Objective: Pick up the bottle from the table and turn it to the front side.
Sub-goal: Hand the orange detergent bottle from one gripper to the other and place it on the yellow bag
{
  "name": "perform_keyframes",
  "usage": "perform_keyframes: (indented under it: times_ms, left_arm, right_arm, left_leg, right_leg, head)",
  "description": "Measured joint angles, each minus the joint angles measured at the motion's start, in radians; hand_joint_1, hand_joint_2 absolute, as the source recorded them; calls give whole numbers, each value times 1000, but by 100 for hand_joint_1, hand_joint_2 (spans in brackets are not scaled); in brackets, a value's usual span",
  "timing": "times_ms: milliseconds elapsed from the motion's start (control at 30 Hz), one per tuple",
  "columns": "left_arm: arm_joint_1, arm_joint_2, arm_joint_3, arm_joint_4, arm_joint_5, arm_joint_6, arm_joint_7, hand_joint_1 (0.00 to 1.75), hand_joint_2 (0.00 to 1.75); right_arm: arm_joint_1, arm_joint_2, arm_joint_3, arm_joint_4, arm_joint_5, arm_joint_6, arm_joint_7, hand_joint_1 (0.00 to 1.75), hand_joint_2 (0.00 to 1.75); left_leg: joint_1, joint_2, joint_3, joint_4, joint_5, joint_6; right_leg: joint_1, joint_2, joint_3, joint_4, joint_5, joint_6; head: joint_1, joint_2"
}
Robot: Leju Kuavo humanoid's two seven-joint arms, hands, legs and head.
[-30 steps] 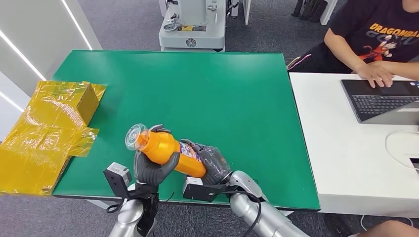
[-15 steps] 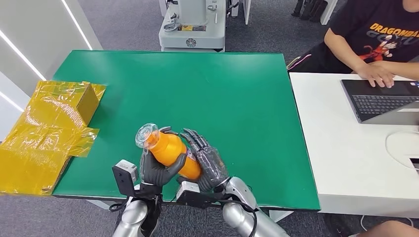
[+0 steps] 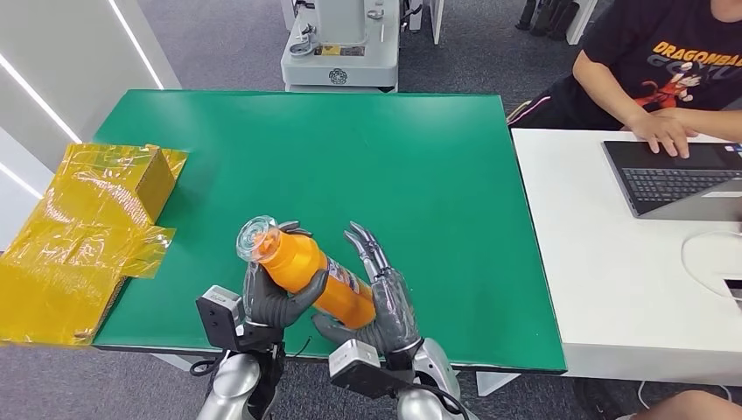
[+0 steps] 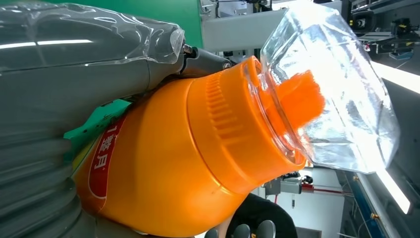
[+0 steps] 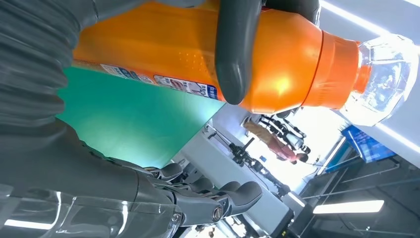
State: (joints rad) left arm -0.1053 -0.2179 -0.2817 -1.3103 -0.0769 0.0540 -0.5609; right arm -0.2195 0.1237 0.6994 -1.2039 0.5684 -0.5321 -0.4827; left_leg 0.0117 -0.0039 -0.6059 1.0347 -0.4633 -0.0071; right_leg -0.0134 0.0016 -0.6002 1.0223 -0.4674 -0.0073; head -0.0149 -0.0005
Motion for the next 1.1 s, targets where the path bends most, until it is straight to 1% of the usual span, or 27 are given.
perform_keyframes:
  times_ms: [100, 167, 233, 300, 367, 433, 533, 633, 733, 800, 867, 933, 1000, 1100]
  left_arm:
    - [-1, 4, 3, -16, -34, 25, -30, 175, 175]
    - [-5, 13, 13, -44, -88, 53, -50, 175, 175]
    - [-13, 31, 25, -79, -177, 83, -57, 175, 175]
    - [-30, 64, 35, -116, -285, 108, -49, 175, 175]
    - [-59, 111, 43, -142, -384, 121, -26, 175, 175]
    - [-104, 173, 45, -150, -475, 118, 12, 175, 175]
    - [-199, 294, 44, -122, -606, 106, 64, 175, 175]
    - [-278, 416, 42, -66, -704, 111, 74, 175, 175]
    - [-337, 522, 23, -16, -831, 108, 91, 175, 175]
    - [-397, 581, -15, 28, -939, 91, 111, 175, 175]
    - [-473, 627, -68, 87, -1020, 62, 120, 175, 175]
    - [-552, 659, -131, 155, -1072, 37, 126, 175, 175]
    - [-622, 678, -193, 221, -1110, 23, 134, 175, 175]
    - [-699, 687, -262, 308, -1146, 12, 150, 175, 175]
  right_arm:
    - [24, 0, -9, -24, -7, -10, -11, 0, 175]
    - [53, 0, -17, -51, -20, -17, -24, 0, 175]
    - [81, 0, -22, -83, -39, -21, -39, 0, 175]
    - [104, -3, -27, -117, -56, -26, -51, 0, 175]
    - [122, -9, -34, -152, -68, -31, -55, 0, 175]
    - [138, -14, -44, -188, -77, -28, -51, 0, 175]
    - [157, -19, -56, -233, -86, -15, -40, 0, 175]
    - [172, -23, -68, -263, -88, -4, -35, 0, 175]
    - [184, -25, -73, -287, -88, -4, -35, 0, 175]
    - [192, -27, -75, -302, -88, -7, -35, 0, 175]
    - [196, -28, -76, -312, -88, -10, -36, 0, 175]
    - [201, -29, -77, -322, -88, -14, -36, 0, 175]
    - [206, -30, -78, -332, -86, -17, -35, 0, 175]
    - [213, -31, -81, -345, -83, -17, -33, 0, 175]
  left_leg:
    - [0, 0, 0, 0, 0, 0]
    - [0, 0, 0, 0, 0, 0]
    - [0, 0, 0, 0, 0, 0]
    - [0, 0, 0, -1, 0, 0]
    - [0, 0, 0, -1, 0, -1]
    - [1, 0, 0, -1, 1, -2]
    - [1, 1, 1, -1, 2, -4]
    - [2, 3, 1, -1, 3, -5]
    - [2, 5, 1, -1, 3, -5]
    - [2, 4, 1, -1, 4, -5]
    - [2, 4, 1, -1, 4, -5]
    - [2, 4, 0, -1, 4, -5]
    - [2, 5, 1, -1, 4, -5]
    - [2, 5, 0, -1, 4, -5]
  right_leg:
    - [0, 0, 0, 0, 0, 0]
    - [0, 0, 0, 0, 0, 0]
    - [0, 0, 0, 0, 0, 0]
    - [0, 0, -1, 0, 0, 0]
    - [0, 0, -1, 0, 0, 0]
    - [1, 0, -1, 1, 0, -1]
    - [1, 1, -1, 2, 1, -2]
    - [1, 3, -1, 3, 2, -4]
    - [1, 5, -3, 3, 2, -4]
    - [2, 4, -3, 3, 2, -4]
    - [2, 4, -3, 3, 2, -4]
    - [2, 4, -3, 3, 3, -4]
    - [2, 5, -3, 3, 3, -4]
    - [1, 5, -3, 3, 3, -4]
  head:
    - [0, 0]
    - [0, 0]
    - [0, 0]
    - [0, 0]
    - [0, 0]
    - [0, 0]
    - [0, 0]
    - [0, 0]
    - [0, 0]
    - [0, 0]
    - [0, 0]
    - [0, 0]
    - [0, 0]
    - [0, 0]
